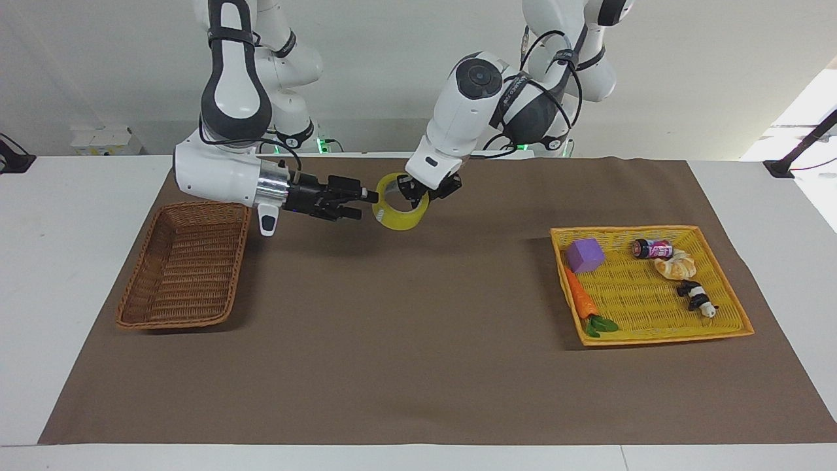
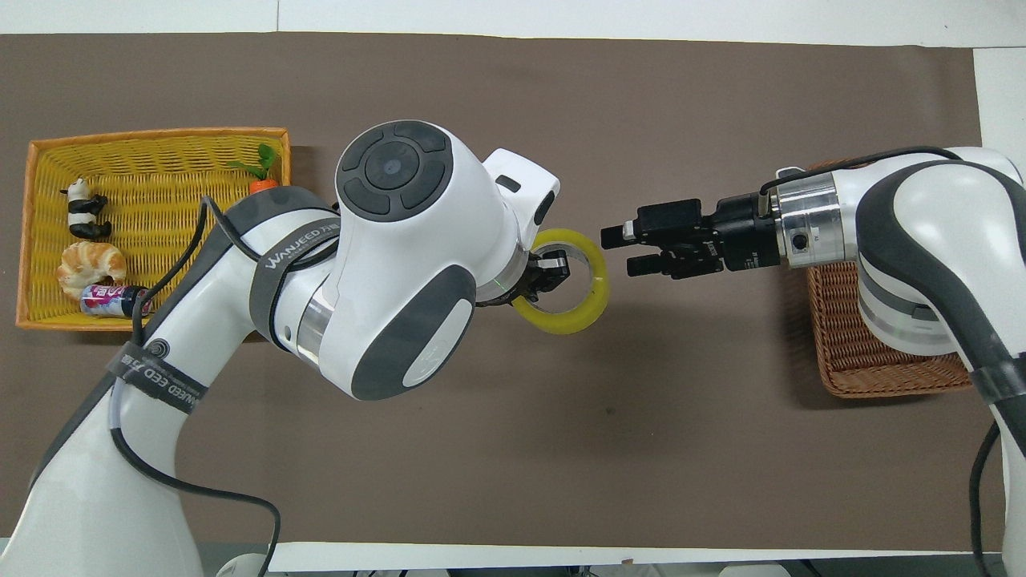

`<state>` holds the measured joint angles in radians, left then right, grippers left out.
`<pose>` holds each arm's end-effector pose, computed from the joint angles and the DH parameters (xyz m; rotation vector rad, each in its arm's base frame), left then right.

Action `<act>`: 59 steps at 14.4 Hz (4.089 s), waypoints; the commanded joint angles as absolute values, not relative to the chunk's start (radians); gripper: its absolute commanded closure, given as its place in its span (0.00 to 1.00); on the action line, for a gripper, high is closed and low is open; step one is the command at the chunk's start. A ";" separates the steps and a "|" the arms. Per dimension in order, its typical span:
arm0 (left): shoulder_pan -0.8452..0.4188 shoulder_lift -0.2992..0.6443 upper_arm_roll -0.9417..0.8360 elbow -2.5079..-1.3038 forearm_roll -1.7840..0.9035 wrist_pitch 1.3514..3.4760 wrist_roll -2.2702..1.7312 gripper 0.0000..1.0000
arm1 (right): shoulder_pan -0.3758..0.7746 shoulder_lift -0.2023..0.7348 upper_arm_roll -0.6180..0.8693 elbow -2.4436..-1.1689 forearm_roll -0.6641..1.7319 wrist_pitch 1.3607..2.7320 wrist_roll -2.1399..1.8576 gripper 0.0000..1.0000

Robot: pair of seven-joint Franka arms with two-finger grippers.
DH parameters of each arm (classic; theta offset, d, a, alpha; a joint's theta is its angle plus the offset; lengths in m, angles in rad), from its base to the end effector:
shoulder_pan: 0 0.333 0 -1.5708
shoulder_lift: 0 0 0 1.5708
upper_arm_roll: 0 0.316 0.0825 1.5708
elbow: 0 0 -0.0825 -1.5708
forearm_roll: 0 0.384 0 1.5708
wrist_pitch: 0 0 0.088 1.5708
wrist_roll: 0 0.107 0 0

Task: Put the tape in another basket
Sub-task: 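Close the right gripper on the tape roll held by the left gripper, then open the left gripper and withdraw it while the right gripper holds the tape, then lower the tape roll into the brown basket and open the right gripper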

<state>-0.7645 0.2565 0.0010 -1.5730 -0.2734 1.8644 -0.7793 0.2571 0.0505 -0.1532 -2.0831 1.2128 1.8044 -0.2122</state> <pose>0.4513 -0.4608 0.4981 2.9170 0.1324 -0.2325 0.5336 0.1353 0.4253 -2.0001 0.2164 0.2511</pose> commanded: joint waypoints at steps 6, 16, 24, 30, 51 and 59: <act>-0.761 0.206 0.003 -1.623 -0.261 1.853 -0.778 0.98 | 0.313 0.014 -0.147 -2.141 1.307 1.885 -0.152 0.02; -0.761 0.195 0.003 -1.643 -0.261 1.852 -0.781 0.98 | 0.342 0.000 -0.147 -2.171 1.307 1.893 -0.153 0.02; -0.759 0.193 0.003 -1.649 -0.261 1.852 -0.782 0.98 | 0.334 0.000 -0.147 -2.168 1.307 1.881 -0.153 0.89; -0.759 0.193 0.008 -1.649 -0.261 1.844 -0.782 0.98 | 0.334 0.002 -0.147 -2.164 1.307 1.881 -0.158 1.00; -0.758 0.020 0.819 -1.551 -0.087 1.462 -0.118 0.00 | 0.102 0.066 -0.152 -1.993 0.996 1.738 -0.236 1.00; -0.749 0.029 0.854 -1.552 -0.087 1.517 -0.115 0.00 | -0.432 0.325 -0.152 -1.691 0.683 1.436 -0.634 1.00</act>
<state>-0.7395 0.0307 0.8507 -1.5460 -0.1002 1.4966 -0.1119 -0.3506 0.1843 -0.1668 -1.8142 0.7164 1.5062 -0.5216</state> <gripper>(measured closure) 0.000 0.458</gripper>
